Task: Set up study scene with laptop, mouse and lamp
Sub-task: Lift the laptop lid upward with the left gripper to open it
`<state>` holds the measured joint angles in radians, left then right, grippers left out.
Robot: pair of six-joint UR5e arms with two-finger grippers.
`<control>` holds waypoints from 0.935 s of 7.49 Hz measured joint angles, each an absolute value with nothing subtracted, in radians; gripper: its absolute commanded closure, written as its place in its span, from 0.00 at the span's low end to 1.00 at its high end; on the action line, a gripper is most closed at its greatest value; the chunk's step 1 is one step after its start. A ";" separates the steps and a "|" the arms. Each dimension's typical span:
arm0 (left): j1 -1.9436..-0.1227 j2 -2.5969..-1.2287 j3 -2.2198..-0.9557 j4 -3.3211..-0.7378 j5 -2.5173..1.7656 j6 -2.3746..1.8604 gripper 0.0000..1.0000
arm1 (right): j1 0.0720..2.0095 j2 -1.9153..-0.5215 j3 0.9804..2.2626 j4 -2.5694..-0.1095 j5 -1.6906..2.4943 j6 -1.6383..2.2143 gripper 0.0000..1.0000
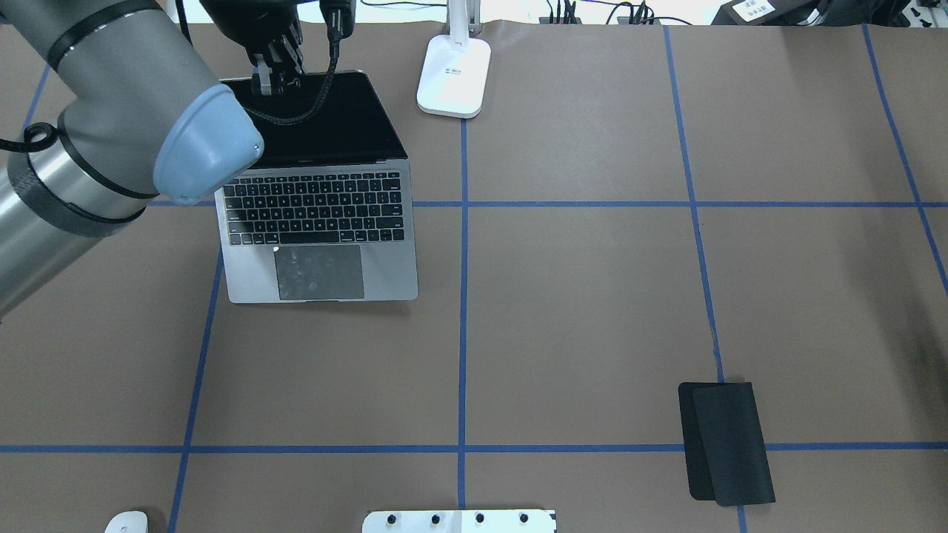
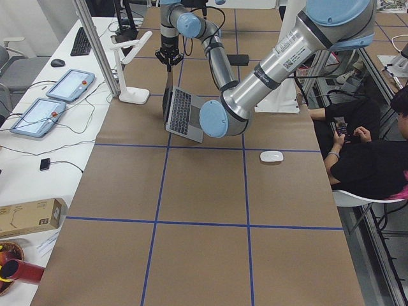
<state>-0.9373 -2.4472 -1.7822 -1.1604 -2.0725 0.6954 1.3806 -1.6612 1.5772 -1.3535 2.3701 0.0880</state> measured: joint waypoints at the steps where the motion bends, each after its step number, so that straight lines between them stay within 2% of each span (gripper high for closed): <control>1: -0.936 -2.449 -1.778 -1.164 -2.072 0.695 1.00 | 1.381 -1.661 1.577 -1.353 2.370 0.088 0.00; 7: -0.868 -2.401 -1.734 -1.269 -2.025 0.662 1.00 | 1.381 -1.657 1.580 -1.353 2.370 0.082 0.00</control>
